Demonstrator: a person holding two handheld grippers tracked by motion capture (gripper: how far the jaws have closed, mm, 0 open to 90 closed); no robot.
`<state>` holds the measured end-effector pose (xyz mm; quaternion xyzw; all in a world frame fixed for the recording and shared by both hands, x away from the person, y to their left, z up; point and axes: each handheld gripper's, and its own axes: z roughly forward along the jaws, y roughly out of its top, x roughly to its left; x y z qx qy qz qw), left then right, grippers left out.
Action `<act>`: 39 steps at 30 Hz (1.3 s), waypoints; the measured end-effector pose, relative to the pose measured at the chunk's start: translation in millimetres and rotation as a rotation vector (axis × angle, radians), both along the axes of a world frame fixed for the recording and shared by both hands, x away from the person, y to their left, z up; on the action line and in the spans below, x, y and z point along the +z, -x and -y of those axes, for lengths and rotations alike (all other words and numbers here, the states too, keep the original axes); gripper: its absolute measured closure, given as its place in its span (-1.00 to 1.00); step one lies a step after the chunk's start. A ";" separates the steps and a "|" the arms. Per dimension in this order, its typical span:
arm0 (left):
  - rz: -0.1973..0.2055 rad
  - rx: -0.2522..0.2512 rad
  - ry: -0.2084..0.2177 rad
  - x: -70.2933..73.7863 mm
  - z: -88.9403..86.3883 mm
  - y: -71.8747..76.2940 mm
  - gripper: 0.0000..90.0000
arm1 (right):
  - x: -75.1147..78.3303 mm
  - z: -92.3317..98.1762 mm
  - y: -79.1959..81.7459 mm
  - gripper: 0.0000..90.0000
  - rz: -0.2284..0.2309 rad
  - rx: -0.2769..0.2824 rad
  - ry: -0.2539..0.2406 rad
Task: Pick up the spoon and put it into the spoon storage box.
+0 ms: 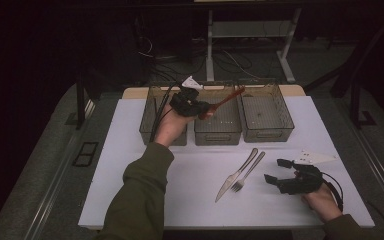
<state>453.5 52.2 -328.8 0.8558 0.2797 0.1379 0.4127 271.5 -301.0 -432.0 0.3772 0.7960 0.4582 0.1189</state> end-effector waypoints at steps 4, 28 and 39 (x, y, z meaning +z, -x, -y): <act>-0.031 0.058 -0.028 -11.3 4.4 -8.5 0.83 | -0.1 0.1 -0.1 -0.58 0.000 0.002 0.001; -0.108 0.139 -0.177 -47.0 26.1 -23.6 0.73 | -0.2 1.1 -0.2 -0.58 -0.002 0.004 -0.001; -0.092 0.117 -0.086 -37.1 22.5 -19.3 0.29 | -0.6 0.7 -0.4 -0.58 -0.005 0.008 0.002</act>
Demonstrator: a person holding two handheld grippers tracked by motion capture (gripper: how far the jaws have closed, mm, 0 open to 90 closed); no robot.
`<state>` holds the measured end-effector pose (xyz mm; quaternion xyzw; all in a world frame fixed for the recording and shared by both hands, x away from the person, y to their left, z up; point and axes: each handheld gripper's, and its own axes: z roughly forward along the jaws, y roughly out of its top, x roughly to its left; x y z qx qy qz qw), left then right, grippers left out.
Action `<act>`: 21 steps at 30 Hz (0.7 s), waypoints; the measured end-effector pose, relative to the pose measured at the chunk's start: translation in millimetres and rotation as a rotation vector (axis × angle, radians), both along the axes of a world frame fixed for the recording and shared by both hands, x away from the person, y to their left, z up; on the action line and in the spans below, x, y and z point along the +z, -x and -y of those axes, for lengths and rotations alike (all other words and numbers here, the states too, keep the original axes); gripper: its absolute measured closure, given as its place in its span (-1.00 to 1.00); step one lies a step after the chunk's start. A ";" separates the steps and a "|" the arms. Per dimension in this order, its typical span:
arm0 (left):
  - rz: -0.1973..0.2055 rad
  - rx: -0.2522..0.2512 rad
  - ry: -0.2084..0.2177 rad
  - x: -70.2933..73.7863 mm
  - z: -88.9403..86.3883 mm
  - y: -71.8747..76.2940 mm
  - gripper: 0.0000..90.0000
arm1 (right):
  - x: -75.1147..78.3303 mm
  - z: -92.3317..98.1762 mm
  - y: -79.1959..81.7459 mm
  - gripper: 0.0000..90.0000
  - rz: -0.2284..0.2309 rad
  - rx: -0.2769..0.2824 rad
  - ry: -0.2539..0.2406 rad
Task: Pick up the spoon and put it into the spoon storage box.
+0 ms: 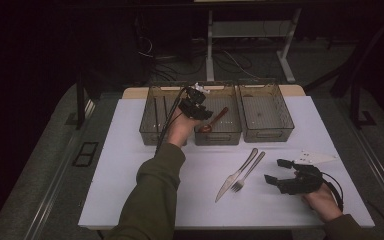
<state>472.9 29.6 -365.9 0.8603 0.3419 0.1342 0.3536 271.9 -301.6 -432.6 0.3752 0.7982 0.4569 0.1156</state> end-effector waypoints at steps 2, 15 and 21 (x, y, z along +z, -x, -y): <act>0.004 -0.014 0.013 3.5 -0.8 3.2 0.19 | 0.0 0.0 -0.1 -0.58 0.003 0.001 0.000; 0.041 -0.108 0.160 15.9 -18.0 39.8 -0.20 | -1.1 -0.7 -2.0 -0.58 -0.006 -0.003 0.003; 0.053 -0.155 0.158 14.7 -25.7 59.9 -0.30 | -0.9 -0.1 -2.0 -0.58 -0.006 -0.006 0.007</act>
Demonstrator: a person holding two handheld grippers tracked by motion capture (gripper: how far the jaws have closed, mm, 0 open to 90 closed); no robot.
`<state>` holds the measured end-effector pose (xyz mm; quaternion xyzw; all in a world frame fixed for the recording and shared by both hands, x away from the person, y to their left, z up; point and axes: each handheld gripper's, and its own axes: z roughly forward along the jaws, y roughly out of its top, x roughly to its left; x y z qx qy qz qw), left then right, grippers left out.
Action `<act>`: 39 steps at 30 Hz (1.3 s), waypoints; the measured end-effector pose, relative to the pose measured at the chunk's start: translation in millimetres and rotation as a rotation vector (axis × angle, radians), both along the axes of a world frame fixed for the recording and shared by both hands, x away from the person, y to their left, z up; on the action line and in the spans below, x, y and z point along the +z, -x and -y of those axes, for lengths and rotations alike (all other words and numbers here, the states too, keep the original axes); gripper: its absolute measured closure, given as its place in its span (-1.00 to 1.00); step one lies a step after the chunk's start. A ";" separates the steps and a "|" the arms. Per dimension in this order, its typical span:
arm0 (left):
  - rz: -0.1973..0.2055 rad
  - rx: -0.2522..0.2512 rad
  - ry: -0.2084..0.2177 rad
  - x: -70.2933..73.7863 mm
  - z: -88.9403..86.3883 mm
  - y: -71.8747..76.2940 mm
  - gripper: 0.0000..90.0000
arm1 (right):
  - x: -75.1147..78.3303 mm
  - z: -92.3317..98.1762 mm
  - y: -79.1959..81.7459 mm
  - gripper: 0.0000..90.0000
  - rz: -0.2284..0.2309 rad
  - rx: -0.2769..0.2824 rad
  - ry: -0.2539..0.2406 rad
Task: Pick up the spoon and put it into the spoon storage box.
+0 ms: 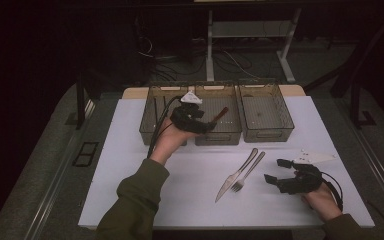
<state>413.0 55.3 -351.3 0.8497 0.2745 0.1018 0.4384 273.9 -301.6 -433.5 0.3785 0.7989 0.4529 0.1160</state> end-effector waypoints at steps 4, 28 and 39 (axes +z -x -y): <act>0.008 -0.012 0.017 -4.5 -6.4 16.3 -0.33 | -0.2 -0.3 0.2 -0.58 0.000 0.001 0.003; 0.058 -0.003 0.095 -53.0 -64.9 103.2 -0.57 | 0.7 0.3 3.8 -0.58 0.009 0.002 0.007; 0.056 0.039 0.099 -74.2 -91.6 127.5 -0.75 | 1.2 -0.7 1.0 -0.58 0.007 0.012 0.006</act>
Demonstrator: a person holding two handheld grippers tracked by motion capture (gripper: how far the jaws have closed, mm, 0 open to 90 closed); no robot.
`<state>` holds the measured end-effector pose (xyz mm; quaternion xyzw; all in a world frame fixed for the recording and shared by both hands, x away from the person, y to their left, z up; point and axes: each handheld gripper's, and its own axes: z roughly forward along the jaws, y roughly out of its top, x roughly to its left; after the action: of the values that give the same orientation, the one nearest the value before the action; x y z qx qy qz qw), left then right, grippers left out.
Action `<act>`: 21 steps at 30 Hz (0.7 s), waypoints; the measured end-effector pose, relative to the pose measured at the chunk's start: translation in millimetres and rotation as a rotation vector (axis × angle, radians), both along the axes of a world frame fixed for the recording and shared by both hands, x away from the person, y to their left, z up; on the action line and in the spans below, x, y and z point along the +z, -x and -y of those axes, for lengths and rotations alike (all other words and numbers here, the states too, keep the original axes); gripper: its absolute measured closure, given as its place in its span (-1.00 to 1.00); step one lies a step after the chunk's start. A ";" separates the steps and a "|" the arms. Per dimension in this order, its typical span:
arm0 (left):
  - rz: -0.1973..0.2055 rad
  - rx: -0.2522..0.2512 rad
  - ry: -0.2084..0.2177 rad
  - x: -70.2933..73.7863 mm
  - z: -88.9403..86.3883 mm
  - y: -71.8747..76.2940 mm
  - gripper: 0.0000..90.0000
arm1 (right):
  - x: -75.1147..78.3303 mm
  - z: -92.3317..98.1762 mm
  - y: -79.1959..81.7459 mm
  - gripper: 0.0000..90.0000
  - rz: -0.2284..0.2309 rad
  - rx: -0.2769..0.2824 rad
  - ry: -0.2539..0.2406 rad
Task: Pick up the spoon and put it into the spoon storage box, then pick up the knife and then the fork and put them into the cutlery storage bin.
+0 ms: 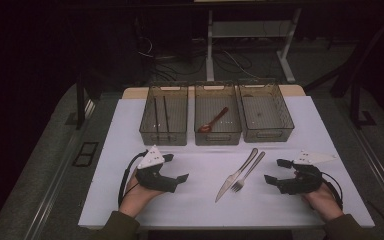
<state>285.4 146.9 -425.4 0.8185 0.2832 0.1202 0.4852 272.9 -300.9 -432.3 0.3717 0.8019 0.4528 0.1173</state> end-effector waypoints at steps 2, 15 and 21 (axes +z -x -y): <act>0.003 0.014 -0.011 -3.9 -2.9 3.3 -0.80 | 0.2 -0.1 -1.0 -0.59 -0.007 -0.004 0.002; -0.013 0.048 -0.032 -12.1 -11.2 12.5 -0.97 | -0.6 0.2 -11.9 -0.66 -0.092 -0.048 0.102; -0.011 0.039 -0.038 -13.0 -10.5 12.4 -0.97 | 5.0 -6.5 -18.2 -0.68 -0.091 -0.080 0.088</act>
<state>273.0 157.4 -438.4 0.8227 0.2993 0.1305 0.4654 291.0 -294.4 -427.3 0.4180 0.8101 0.3946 0.1152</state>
